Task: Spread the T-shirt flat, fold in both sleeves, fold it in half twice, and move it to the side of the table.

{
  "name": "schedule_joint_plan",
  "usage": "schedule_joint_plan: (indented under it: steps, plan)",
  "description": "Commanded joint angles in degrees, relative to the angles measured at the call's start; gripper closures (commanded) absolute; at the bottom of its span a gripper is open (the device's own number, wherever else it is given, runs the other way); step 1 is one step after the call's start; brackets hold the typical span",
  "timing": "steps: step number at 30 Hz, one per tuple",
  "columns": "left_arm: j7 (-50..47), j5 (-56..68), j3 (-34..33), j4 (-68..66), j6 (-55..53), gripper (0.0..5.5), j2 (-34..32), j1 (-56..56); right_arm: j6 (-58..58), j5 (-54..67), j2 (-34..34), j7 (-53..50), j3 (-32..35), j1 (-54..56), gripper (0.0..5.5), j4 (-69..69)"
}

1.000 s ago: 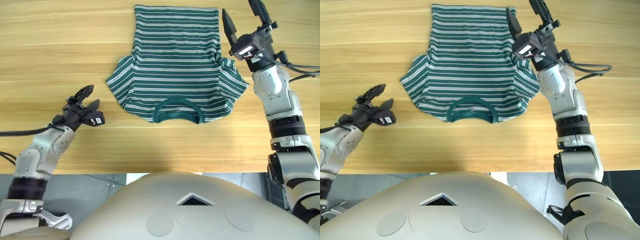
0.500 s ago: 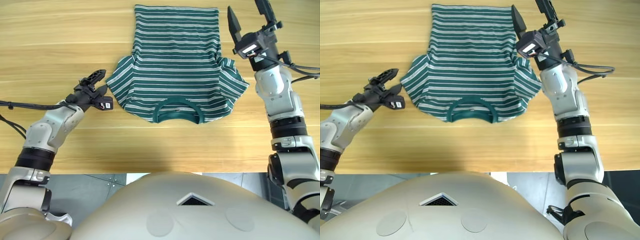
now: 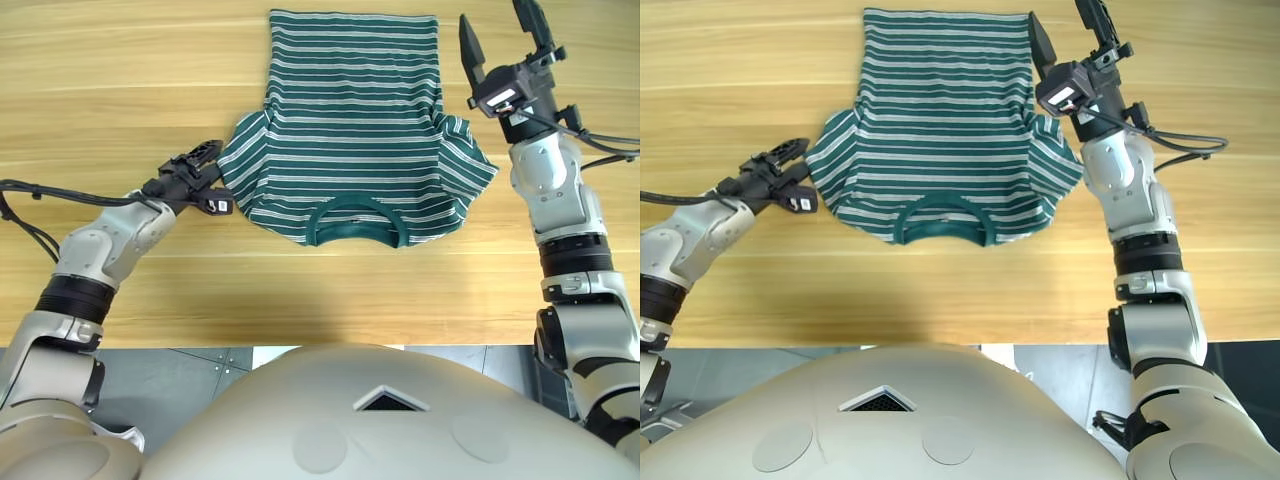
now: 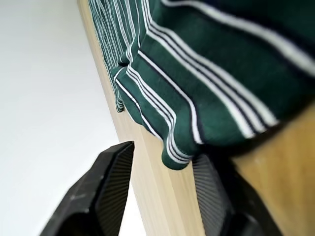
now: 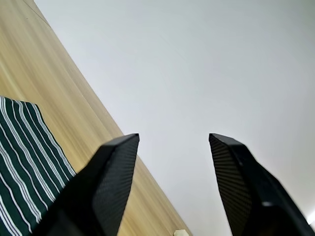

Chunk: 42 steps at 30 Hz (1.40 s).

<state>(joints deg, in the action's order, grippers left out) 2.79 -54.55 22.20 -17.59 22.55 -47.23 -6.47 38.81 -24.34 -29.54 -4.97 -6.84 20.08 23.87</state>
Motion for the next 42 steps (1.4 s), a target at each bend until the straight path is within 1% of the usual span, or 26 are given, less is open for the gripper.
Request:
schedule_joint_plan:
  steps: [1, 5, 12, 15, 22, 27, 34, 37, 42]
  plan:
    - [3.17, -1.07, 4.16, -2.24, 1.10, 4.08, 0.14, 2.85, -0.21, 0.68, 0.37, 0.16, 0.77, -0.09, 2.88, 0.46]
    - [2.91, -0.92, 4.59, -2.93, 0.43, 4.71, -0.37, 2.55, -0.36, 0.92, 0.43, 0.32, 0.89, -0.15, 2.88, 0.42]
    - [0.33, -0.40, 3.89, -4.17, -1.06, 5.49, -0.16, 2.27, -0.42, 1.17, 0.89, 0.23, 0.90, -0.67, 2.88, 0.65]
    - [-1.10, 0.91, 3.57, -4.70, -0.83, 5.49, 0.40, 2.80, -0.21, 1.04, 1.26, 0.13, 0.86, -1.02, 2.88, 0.97]
    - [-5.83, 5.87, 2.86, -0.93, 2.62, 5.49, 3.41, 4.31, -0.16, 1.18, 1.63, 0.25, 1.01, -1.00, 2.88, 1.63]
    - [-7.44, 8.37, 2.21, 0.86, 4.98, 5.49, 5.64, 4.27, 0.12, 0.77, 1.88, -0.13, 0.76, -0.51, 2.88, 3.63]
    - [-9.05, 9.12, 0.20, 3.36, 7.21, 5.49, 6.09, 3.45, 0.21, 0.47, 2.50, -0.24, 0.34, -0.02, 2.88, 5.34]
    - [-8.24, 8.54, 1.72, 2.81, 8.80, 5.49, 7.19, 2.25, 0.19, 0.30, 2.87, -0.33, 0.10, 0.33, 2.88, 5.93]
    - [-5.45, 8.19, 5.88, -2.23, 11.14, 5.49, 10.61, 0.30, 0.34, 0.18, 3.49, -0.23, -0.34, 0.79, 2.88, 6.49]
